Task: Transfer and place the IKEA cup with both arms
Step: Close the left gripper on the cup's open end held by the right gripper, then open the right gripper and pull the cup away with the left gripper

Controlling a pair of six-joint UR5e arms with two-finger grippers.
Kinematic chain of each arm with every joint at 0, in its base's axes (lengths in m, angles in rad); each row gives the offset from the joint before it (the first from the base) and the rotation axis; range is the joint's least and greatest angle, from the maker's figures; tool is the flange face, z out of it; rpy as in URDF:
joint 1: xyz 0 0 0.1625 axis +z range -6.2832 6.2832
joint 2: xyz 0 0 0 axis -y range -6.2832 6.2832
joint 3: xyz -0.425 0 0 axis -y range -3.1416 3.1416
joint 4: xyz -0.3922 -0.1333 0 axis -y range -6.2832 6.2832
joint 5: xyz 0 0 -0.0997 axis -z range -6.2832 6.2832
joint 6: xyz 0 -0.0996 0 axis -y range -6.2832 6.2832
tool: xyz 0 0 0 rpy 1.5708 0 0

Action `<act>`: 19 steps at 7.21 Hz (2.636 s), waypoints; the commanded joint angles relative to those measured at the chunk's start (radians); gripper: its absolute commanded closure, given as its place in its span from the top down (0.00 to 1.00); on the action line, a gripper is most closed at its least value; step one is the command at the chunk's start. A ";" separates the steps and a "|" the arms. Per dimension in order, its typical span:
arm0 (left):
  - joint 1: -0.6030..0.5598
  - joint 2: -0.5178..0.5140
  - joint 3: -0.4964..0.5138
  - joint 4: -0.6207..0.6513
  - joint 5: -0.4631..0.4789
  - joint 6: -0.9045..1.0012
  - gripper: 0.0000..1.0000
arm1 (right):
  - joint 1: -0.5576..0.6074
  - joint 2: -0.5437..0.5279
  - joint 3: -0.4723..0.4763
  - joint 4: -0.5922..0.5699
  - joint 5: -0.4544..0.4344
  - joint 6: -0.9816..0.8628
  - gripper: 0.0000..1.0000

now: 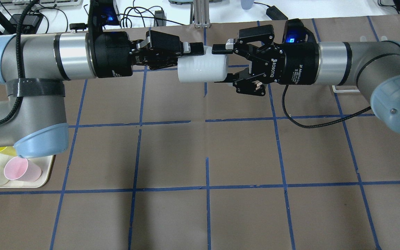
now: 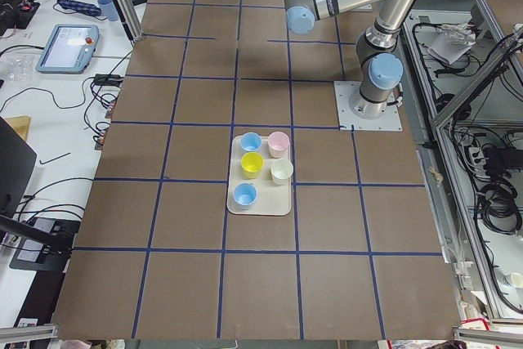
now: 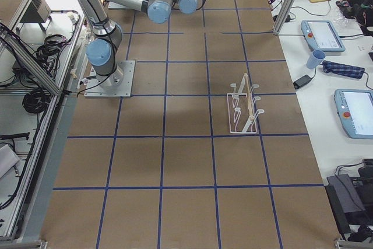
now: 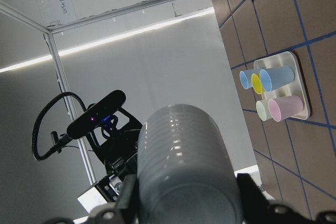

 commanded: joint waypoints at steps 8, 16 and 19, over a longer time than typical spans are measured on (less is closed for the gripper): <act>0.018 0.024 0.015 -0.011 0.040 -0.040 0.00 | 0.000 -0.005 -0.010 -0.008 -0.103 0.015 1.00; 0.118 -0.002 0.218 -0.383 0.838 0.224 0.00 | 0.012 0.000 -0.152 -0.175 -1.247 0.103 1.00; 0.311 -0.042 0.313 -0.638 1.220 0.624 0.00 | 0.040 0.026 -0.275 -0.161 -1.438 0.163 1.00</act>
